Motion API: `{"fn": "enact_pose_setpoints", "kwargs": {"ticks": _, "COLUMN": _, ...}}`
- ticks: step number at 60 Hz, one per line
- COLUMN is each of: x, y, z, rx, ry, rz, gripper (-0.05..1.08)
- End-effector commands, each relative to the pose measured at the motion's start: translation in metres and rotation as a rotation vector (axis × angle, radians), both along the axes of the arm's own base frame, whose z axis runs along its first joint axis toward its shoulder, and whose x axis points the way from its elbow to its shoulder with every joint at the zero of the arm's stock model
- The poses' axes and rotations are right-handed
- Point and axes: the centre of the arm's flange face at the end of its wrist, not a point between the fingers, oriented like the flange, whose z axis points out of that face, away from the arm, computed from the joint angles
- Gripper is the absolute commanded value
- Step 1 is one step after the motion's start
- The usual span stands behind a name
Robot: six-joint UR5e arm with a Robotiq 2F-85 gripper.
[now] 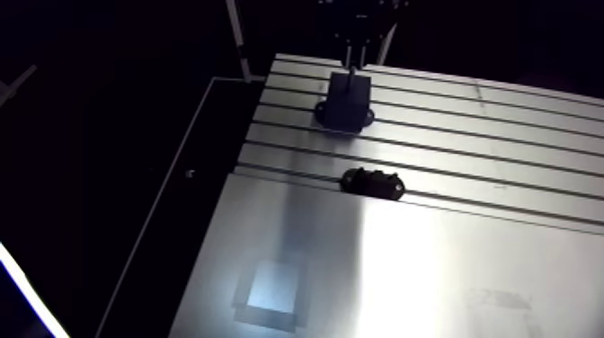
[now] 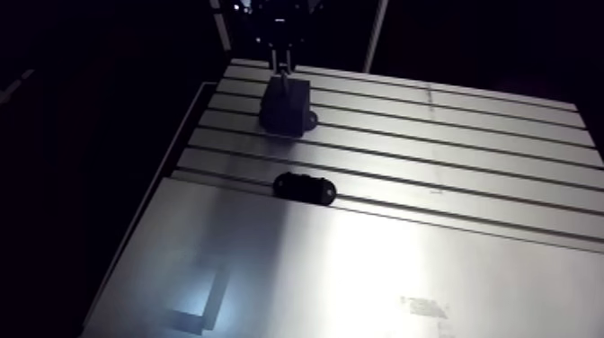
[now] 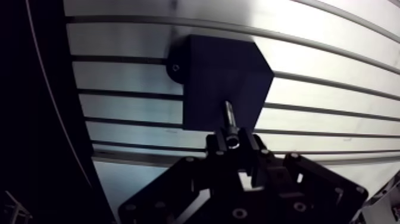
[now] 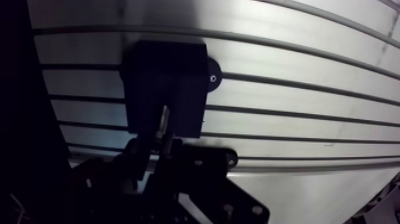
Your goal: Pick up the M10 bolt and insert it into the hole until fully seated.
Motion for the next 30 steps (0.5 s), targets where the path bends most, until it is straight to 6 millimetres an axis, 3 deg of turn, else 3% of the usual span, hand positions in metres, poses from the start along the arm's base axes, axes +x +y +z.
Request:
{"fn": "enact_pose_setpoints", "kwargs": {"ticks": 1, "x": 0.0008, "y": -0.0004, "z": -0.0015, "rx": 0.001, "ry": -0.002, "rz": -0.001, "gripper": 1.08}}
{"fn": "enact_pose_setpoints", "kwargs": {"ticks": 30, "x": 0.0012, "y": -0.0004, "z": -0.0021, "rx": 0.001, "ry": -0.004, "rz": -0.001, "gripper": 1.08}}
